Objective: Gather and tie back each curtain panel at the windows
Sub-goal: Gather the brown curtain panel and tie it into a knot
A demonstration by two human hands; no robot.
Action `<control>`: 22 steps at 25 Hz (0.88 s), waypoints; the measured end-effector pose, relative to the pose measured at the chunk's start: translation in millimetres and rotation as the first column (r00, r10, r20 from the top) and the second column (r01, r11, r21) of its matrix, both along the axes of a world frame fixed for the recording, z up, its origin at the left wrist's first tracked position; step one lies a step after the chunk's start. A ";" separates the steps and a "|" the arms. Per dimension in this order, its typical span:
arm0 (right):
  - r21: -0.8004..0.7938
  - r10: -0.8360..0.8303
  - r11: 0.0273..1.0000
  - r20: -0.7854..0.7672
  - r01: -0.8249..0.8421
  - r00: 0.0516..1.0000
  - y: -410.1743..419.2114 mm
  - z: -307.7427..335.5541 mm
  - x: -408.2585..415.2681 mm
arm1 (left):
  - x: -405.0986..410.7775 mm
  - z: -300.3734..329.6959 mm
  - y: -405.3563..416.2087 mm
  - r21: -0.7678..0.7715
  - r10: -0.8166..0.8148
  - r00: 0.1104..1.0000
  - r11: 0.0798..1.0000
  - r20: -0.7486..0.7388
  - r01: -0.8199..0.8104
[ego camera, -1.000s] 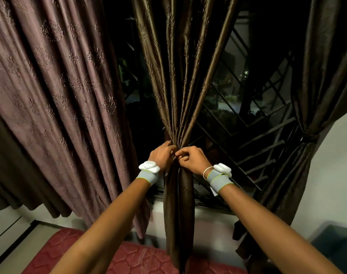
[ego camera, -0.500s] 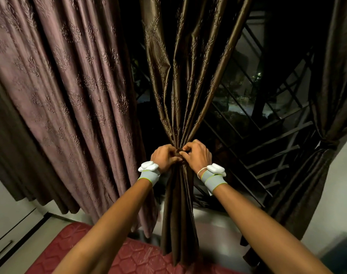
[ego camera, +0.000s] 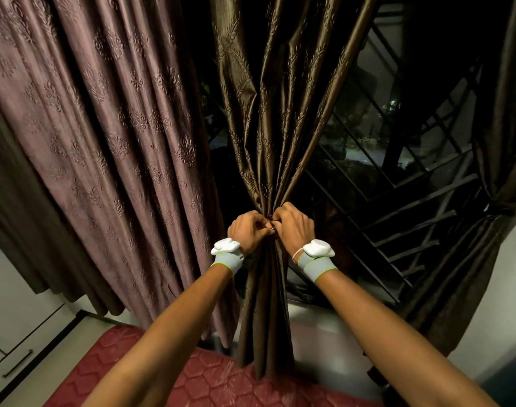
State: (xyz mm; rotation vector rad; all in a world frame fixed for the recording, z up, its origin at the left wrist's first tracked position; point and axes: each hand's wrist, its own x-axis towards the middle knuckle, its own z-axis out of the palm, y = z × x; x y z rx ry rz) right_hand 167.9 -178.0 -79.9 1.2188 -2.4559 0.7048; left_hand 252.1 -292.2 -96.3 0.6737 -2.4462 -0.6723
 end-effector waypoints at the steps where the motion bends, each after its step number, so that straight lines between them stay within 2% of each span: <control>1: 0.015 0.016 1.000 -0.025 -0.016 1.000 0.5 -0.9 -2.7 | -0.6 0.2 0.5 0.002 -0.002 1.000 1.000 -0.002 0.002; 8: 0.091 0.095 0.993 -0.242 -0.075 0.966 8.6 -17.5 -5.0 | -5.2 2.8 -2.3 -0.012 0.007 1.000 1.000 -0.017 -0.008; 12: 0.152 0.080 0.988 -0.267 -0.040 0.960 7.7 -19.6 -9.7 | -5.1 2.0 0.7 -0.033 -0.010 1.000 0.999 -0.014 0.009; 20: 0.133 0.035 0.991 -0.380 0.017 0.924 16.9 -22.3 -14.6 | -13.3 1.2 12.8 -0.169 -0.079 0.995 0.982 0.064 0.089; 22: 0.116 0.040 0.993 -0.393 0.007 0.919 23.5 -21.4 -17.9 | -18.7 2.7 16.3 -0.159 -0.112 0.990 0.979 0.086 0.124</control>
